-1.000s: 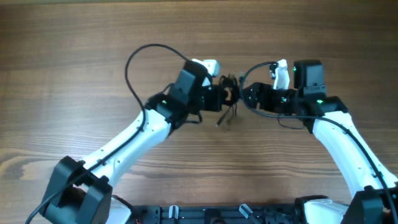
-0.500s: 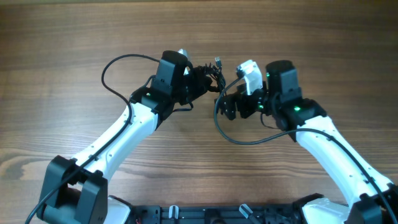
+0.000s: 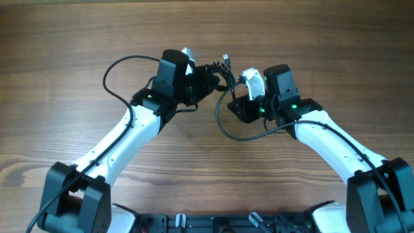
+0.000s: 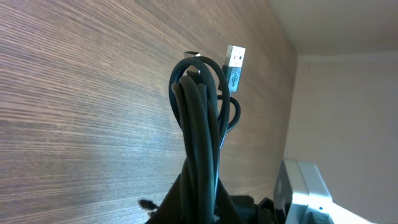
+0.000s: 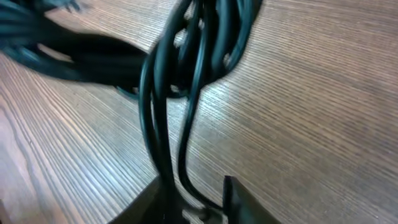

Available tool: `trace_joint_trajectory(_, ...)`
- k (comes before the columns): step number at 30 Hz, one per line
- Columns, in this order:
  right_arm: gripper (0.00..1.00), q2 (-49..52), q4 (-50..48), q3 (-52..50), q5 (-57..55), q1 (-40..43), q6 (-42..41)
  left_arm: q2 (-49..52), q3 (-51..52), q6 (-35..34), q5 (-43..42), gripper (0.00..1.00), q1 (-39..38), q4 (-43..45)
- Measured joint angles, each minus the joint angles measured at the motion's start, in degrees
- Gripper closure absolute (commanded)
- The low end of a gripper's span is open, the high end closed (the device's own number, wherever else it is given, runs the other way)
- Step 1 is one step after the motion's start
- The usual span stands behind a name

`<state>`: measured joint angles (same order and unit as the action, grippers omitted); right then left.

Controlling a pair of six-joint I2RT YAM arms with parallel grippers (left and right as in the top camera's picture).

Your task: Untangle cables

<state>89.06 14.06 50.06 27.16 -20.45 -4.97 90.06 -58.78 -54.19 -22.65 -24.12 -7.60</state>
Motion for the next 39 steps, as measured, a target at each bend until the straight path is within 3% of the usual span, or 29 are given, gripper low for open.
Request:
trace_joint_trajectory(5,0.96,0.0,0.0,0.0,0.42,0.0,-1.22,0.0,0.0,0.0,0.0,0.96,0.85,-0.07)
trace_joint_trajectory(17,0.96,-0.85,0.94,0.0,4.09,1.11,-1.86,0.0,0.0,1.66,2.08,0.96,0.85,-2.34)
trace_joint_trajectory(23,0.96,-8.61,3.96,0.0,10.88,4.02,-2.49,0.0,0.0,10.45,2.58,0.96,-0.07,-1.84)
trace_joint_trajectory(29,0.96,-9.14,3.74,0.0,10.69,4.02,-2.51,0.0,0.0,19.65,4.17,0.96,-5.14,0.46)
trace_joint_trajectory(39,0.96,-9.16,4.48,0.0,1.46,4.02,-4.9,0.04,0.0,24.44,5.29,0.96,-8.46,1.64)
